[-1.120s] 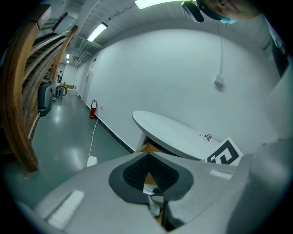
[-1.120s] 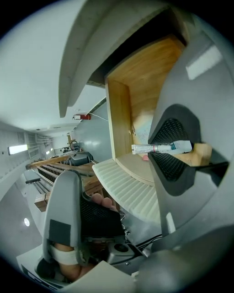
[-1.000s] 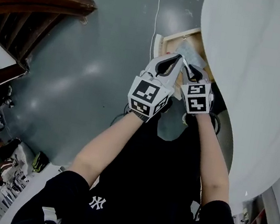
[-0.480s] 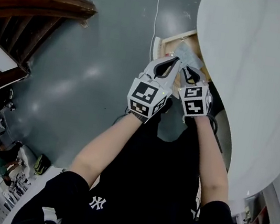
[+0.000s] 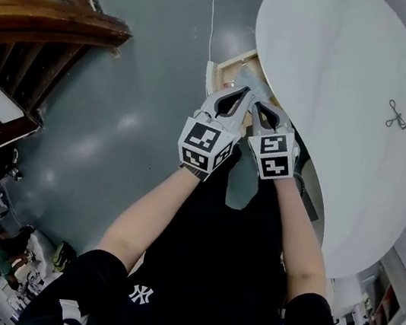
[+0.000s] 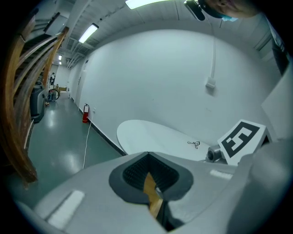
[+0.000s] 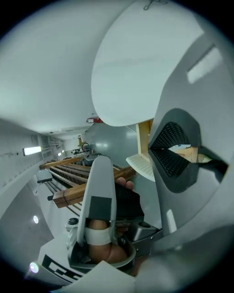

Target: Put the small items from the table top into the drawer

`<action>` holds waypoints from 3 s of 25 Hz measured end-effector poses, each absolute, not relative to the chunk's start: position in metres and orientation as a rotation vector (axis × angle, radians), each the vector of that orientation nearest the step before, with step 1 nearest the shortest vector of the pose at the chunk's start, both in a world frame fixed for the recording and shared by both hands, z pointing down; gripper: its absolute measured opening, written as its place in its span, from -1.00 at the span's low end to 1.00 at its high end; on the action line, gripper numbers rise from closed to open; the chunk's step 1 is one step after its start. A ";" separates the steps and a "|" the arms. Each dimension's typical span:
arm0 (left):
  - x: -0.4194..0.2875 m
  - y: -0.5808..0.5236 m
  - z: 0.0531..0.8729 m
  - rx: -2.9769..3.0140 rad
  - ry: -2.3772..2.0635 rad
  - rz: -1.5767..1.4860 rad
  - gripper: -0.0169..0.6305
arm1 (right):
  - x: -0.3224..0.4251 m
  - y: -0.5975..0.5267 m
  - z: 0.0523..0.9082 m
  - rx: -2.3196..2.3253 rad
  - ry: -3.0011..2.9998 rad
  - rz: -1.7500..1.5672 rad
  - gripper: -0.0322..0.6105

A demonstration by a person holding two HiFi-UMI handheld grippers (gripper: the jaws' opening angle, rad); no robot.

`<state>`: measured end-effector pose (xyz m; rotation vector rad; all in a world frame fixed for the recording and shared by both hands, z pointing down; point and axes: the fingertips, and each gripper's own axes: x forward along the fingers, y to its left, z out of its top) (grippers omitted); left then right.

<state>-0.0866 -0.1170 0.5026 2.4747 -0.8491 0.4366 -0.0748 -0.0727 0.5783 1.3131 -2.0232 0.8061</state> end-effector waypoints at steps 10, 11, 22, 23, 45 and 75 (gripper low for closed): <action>-0.059 -0.108 0.452 2.540 -0.799 0.396 -0.95 | -0.048 -0.066 0.507 1.436 -2.071 0.761 -0.83; -0.057 -0.108 0.447 2.544 -0.794 0.392 -0.95 | -0.046 -0.066 0.501 1.447 -2.073 0.757 -0.83; -0.009 -0.101 0.387 2.640 -0.668 0.334 -0.95 | 0.015 -0.054 0.431 1.670 -2.033 0.683 -0.83; -0.001 -0.097 0.383 2.648 -0.651 0.330 -0.95 | 0.023 -0.050 0.429 1.687 -2.022 0.674 -0.83; 0.176 -0.020 0.391 2.682 -0.446 0.394 -0.95 | 0.236 0.027 0.422 1.881 -1.854 0.677 -0.83; 0.304 -0.023 0.467 2.629 -0.447 0.567 -0.95 | 0.402 0.010 0.521 1.886 -1.766 0.843 -0.62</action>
